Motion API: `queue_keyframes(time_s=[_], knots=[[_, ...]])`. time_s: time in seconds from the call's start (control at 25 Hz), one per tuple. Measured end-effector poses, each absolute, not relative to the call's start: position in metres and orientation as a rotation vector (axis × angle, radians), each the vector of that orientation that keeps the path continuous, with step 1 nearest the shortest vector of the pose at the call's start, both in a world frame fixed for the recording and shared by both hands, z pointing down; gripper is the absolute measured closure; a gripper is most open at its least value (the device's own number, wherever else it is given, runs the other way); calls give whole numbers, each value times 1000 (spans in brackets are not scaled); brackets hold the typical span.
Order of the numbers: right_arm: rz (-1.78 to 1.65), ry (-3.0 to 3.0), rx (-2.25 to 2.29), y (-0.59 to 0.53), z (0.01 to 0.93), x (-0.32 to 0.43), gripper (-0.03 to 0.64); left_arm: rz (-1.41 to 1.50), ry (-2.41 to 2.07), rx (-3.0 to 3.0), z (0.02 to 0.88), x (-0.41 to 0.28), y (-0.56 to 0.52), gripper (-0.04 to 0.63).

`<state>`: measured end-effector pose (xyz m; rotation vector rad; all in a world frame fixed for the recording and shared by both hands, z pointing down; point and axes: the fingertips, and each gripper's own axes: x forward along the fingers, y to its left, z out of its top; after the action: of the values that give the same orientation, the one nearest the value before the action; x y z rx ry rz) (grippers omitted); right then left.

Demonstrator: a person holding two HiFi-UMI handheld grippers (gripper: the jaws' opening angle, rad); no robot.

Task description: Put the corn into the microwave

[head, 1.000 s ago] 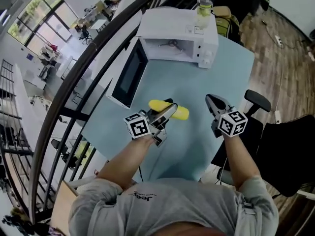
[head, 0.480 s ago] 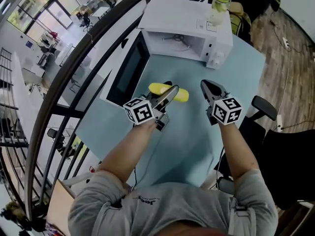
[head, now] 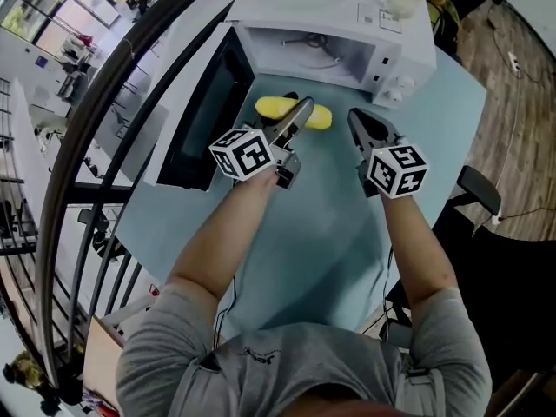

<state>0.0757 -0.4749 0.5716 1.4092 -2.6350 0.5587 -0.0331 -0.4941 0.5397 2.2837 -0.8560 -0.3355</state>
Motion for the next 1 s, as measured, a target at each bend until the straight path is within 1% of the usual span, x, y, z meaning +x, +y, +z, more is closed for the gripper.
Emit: queue_keyframes(time_s=[0.56, 1.0], knots=[[592, -2690, 1406, -509, 593, 65, 598, -456, -1007, 2207, 554, -30, -612, 359], [602, -2725, 1400, -520, 603, 61, 598, -374, -1073, 2101, 587, -25, -684, 359]])
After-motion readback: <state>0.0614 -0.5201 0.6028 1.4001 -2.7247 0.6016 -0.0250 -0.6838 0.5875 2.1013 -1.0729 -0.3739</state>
